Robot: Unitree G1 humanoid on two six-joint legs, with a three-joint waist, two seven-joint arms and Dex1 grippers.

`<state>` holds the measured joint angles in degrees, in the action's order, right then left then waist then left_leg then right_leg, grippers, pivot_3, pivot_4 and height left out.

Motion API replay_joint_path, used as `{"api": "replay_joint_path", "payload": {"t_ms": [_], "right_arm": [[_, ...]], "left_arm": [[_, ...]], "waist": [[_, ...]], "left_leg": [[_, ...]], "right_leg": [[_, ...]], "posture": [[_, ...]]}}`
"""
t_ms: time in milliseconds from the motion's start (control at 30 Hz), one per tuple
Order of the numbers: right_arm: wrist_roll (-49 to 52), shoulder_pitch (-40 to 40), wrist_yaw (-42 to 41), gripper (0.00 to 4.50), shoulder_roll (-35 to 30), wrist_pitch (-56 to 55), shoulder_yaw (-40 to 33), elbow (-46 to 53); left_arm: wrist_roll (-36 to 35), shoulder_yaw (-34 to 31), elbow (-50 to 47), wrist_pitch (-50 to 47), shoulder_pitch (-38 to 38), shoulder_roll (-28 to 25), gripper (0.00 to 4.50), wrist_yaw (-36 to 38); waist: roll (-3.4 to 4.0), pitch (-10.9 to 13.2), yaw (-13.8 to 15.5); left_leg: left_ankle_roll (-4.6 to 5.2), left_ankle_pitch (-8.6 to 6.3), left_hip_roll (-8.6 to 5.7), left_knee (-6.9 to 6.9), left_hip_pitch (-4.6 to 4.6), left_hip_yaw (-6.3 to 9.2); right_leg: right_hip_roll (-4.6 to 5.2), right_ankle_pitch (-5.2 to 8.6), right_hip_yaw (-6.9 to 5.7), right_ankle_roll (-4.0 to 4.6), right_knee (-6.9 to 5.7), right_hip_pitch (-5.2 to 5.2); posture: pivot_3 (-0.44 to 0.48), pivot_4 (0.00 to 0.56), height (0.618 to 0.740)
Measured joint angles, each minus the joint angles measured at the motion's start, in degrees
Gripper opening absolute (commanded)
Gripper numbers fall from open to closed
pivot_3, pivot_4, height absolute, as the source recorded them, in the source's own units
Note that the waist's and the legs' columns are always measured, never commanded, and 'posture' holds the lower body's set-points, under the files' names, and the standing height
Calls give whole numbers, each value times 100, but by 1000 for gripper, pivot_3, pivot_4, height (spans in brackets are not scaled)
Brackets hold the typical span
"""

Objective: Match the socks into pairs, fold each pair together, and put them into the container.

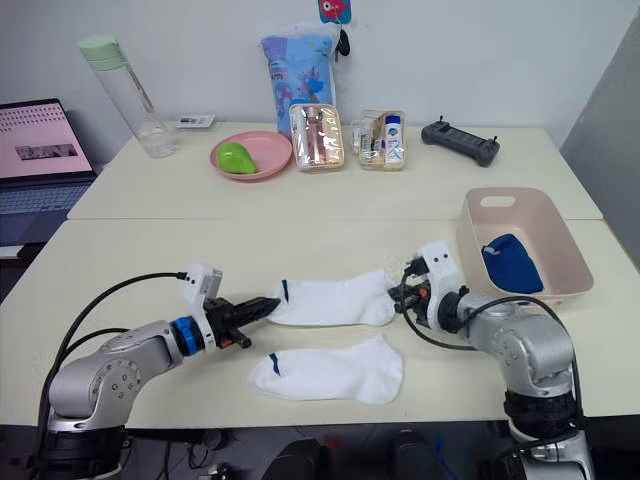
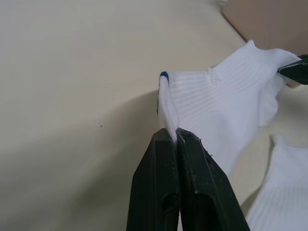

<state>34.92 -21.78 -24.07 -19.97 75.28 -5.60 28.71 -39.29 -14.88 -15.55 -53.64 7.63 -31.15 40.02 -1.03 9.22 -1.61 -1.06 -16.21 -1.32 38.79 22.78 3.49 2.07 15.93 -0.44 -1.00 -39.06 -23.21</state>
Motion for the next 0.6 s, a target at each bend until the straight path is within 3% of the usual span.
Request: {"api": "replay_joint_path", "payload": {"t_ms": [167, 300, 400, 600], "right_arm": [[957, 222, -215, 0, -92, 910, -695, 695], [1484, 356, -310, 0, -237, 1423, -1020, 1056], [1610, 650, -296, 0, -401, 1594, -1064, 1205], [1593, 940, -227, 0, -594, 1497, -799, 1357]], "left_arm": [[-968, -566, -763, -609, -749, -761, 20, 484], [-1550, -819, -1333, -884, -1396, -991, 20, 582], [-1590, -814, -1723, -830, -2076, -959, 20, 492], [-1258, -492, -1869, -386, -2344, -685, 20, 93]], "waist": [[6, 3, -2], [7, 4, 0], [8, 4, 2], [8, 4, 14]], "left_leg": [[0, 0, 0, -5, -3, -1], [1, -1, 0, -5, -5, -1], [1, -1, 0, -7, -6, -4], [1, -1, -1, -7, -6, -6]], "right_leg": [[2, 2, 2, 1, 5, 3], [3, 2, 1, 2, 6, 5], [3, 3, 3, 3, 7, 4], [2, 4, 3, 3, 6, 6]], "posture": [[0, 150, 733], [0, 150, 733], [0, 150, 733], [0, 150, 733]]}}
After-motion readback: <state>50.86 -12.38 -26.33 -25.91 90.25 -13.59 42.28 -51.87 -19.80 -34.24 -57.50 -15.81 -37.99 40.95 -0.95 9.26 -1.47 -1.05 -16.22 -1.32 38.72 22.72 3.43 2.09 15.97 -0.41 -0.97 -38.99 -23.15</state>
